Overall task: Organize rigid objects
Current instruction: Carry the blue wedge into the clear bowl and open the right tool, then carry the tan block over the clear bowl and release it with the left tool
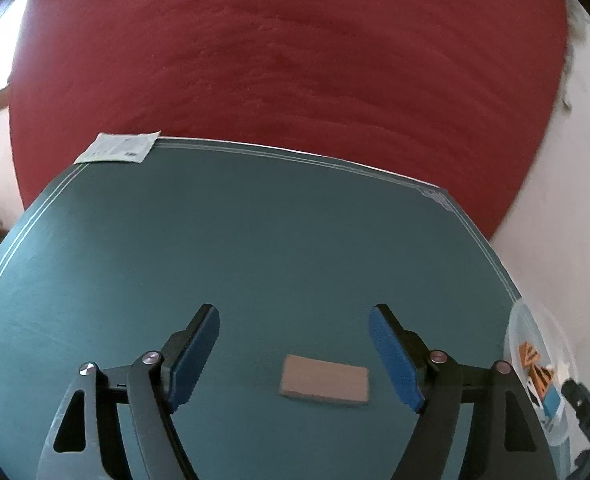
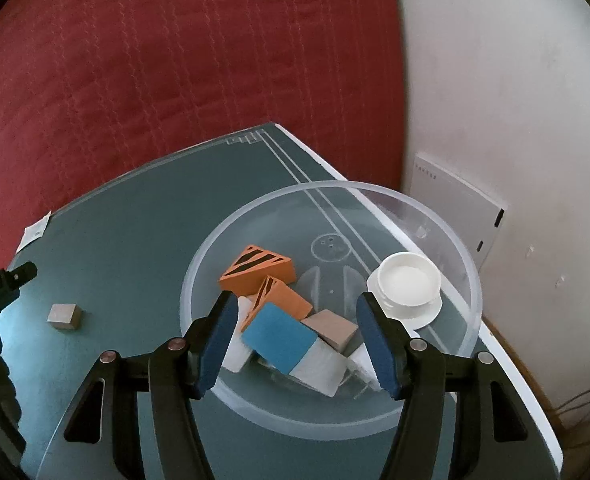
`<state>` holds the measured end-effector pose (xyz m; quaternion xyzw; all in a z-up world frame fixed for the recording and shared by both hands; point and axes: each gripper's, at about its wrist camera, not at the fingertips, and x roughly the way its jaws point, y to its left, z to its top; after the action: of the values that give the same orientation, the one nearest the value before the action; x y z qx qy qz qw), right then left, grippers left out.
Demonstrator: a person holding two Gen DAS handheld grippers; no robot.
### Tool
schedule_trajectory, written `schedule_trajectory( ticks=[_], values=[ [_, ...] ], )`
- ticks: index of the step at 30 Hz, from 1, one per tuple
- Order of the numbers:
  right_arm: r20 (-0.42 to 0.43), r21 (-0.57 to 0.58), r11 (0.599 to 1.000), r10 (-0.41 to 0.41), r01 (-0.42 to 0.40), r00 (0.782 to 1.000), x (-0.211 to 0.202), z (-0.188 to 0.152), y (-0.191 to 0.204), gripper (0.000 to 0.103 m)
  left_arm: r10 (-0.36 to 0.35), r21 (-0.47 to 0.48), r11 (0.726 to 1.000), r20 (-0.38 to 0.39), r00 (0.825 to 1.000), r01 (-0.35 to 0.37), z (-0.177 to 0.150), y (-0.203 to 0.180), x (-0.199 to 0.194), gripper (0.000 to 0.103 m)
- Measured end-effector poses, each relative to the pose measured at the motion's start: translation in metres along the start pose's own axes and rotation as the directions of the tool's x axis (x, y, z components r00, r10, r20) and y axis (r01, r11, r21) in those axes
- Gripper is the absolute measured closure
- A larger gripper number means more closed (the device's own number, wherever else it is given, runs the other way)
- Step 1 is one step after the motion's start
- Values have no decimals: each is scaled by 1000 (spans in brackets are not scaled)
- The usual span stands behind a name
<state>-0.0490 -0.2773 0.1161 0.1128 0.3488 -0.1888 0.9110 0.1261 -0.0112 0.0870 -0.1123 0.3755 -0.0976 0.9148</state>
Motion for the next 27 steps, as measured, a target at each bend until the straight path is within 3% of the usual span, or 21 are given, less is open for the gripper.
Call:
schedule_trajectory(
  ticks=[9,13,27],
  values=[
    [14,-15,1000,15,-15,1000,-6,-8,9,40,-6,-83,997,-52,999,2,2,26,15,17],
    [17,-26,999,26,-26,1000,-9,-11,15,40,-1,-23,1000,-87,996,-1,-8,8,24,10],
    [5,-15,999,40,-40,999,-10,-18,11,40,71,168,985,-160,985,-43,-37,-33,42,6]
  ],
)
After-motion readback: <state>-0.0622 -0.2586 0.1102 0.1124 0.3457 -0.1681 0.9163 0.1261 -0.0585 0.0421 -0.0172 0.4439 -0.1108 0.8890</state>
